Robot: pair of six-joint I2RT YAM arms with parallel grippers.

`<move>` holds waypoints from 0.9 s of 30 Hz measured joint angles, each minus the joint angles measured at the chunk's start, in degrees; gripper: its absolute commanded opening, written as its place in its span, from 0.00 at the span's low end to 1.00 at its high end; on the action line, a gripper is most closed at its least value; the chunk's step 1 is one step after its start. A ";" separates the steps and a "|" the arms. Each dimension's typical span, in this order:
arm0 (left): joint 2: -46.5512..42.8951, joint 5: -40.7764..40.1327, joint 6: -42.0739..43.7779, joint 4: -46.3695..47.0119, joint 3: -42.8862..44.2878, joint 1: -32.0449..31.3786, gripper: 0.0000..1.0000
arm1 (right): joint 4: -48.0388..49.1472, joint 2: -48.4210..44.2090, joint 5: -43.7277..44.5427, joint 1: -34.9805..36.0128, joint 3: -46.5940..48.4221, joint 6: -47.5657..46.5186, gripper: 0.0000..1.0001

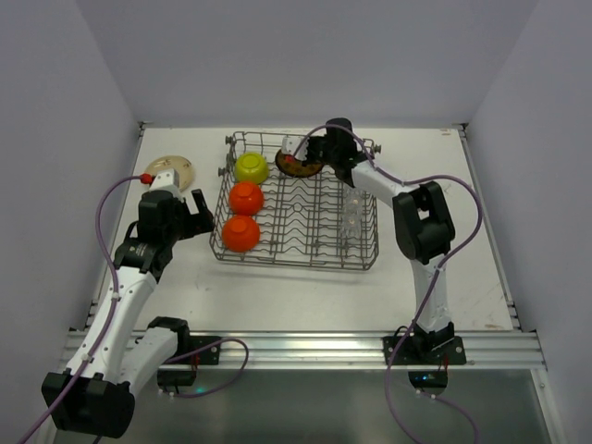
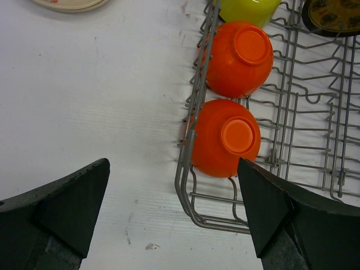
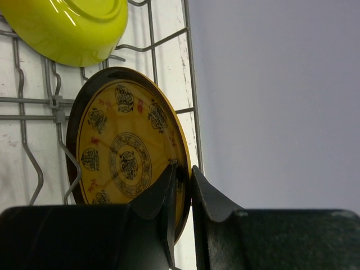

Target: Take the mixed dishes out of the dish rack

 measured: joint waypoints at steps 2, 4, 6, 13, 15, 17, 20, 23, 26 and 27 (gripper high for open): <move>-0.02 -0.02 0.00 0.00 0.00 0.00 1.00 | 0.57 -0.63 -1.03 -0.07 -1.11 -1.18 0.00; -0.04 -0.02 0.00 0.00 0.00 0.00 1.00 | 0.61 -0.83 -1.86 -0.11 -1.46 -2.23 0.00; -0.09 -0.02 0.00 0.00 0.00 0.00 1.00 | 0.46 -0.87 -3.23 -0.26 -1.49 -3.26 0.00; -0.11 -0.02 0.00 0.00 0.00 0.00 1.00 | -1.95 -2.10 -6.34 -1.38 -2.08 -5.01 0.00; -0.11 -0.02 0.00 -0.02 0.00 0.00 1.00 | -1.86 -3.19 -6.67 -1.57 -3.48 -5.03 0.00; -0.11 -0.02 0.00 -0.02 0.00 0.00 1.00 | -0.90 -4.52 -6.93 -1.73 -5.35 -4.92 0.00; -0.13 0.00 0.00 0.00 0.00 0.00 1.00 | 1.40 -6.64 -7.28 -1.86 -8.24 -4.63 0.00; -0.22 0.00 0.00 0.00 -0.02 0.00 1.00 | 3.17 -8.50 -7.39 -1.97 -9.42 -4.20 0.00; -0.33 0.00 0.00 0.00 0.00 0.00 1.00 | 5.64 -10.49 -7.41 -1.99 -10.29 -3.43 0.00; -0.39 0.00 0.00 0.00 0.00 0.00 1.00 | 6.16 -11.47 -7.43 -2.01 -10.69 -2.80 0.00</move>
